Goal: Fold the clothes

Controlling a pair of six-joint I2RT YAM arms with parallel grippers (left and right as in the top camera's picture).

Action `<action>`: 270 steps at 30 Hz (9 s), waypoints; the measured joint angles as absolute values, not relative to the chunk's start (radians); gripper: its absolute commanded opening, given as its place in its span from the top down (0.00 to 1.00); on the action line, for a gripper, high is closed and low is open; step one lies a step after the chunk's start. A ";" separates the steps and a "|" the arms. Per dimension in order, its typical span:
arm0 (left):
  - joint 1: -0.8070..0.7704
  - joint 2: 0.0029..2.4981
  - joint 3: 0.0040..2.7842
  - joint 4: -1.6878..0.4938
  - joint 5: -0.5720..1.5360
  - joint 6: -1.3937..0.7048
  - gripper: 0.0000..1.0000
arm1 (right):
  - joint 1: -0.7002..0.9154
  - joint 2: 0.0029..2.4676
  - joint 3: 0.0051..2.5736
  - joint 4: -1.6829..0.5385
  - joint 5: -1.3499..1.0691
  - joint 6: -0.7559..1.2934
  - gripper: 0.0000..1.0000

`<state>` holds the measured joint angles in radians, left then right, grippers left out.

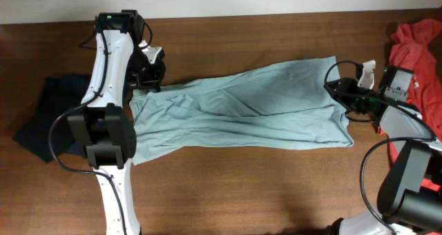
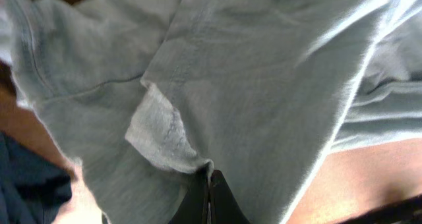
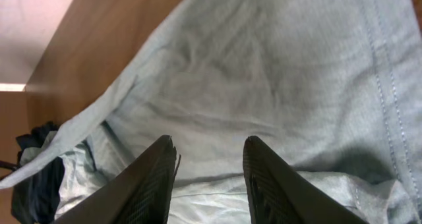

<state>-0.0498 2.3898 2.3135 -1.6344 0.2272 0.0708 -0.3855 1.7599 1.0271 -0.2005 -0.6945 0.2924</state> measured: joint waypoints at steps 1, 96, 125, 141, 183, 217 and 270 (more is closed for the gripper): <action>-0.049 2.390 2.313 -1.645 0.220 0.071 0.99 | -0.385 1.759 1.031 -0.200 -0.695 0.292 0.62; -0.128 2.390 2.313 -1.499 0.184 0.078 0.44 | -0.313 2.197 1.815 -0.659 -0.292 0.118 0.96; -0.128 2.390 2.313 -1.525 0.183 0.078 0.44 | -0.313 2.078 1.815 -1.230 -0.083 0.068 0.96; -0.121 2.390 2.313 -1.613 0.183 0.078 0.44 | -0.313 2.078 1.815 -1.325 0.015 0.101 0.91; -0.104 1.611 1.770 -1.325 -0.035 -0.033 0.36 | -0.197 1.291 1.640 -1.335 -0.301 0.120 0.33; -0.104 1.871 1.199 -0.607 -0.028 0.011 1.00 | -0.196 1.344 1.336 -1.231 -0.320 0.162 0.35; -0.104 1.829 1.380 -0.862 -0.025 0.109 0.61 | -0.196 1.343 1.336 -1.198 -0.320 0.162 0.34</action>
<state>-0.1036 1.8286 1.3800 -0.8616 -0.0254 0.1089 -0.1963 1.3430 1.3357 -1.1984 -0.3202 0.1619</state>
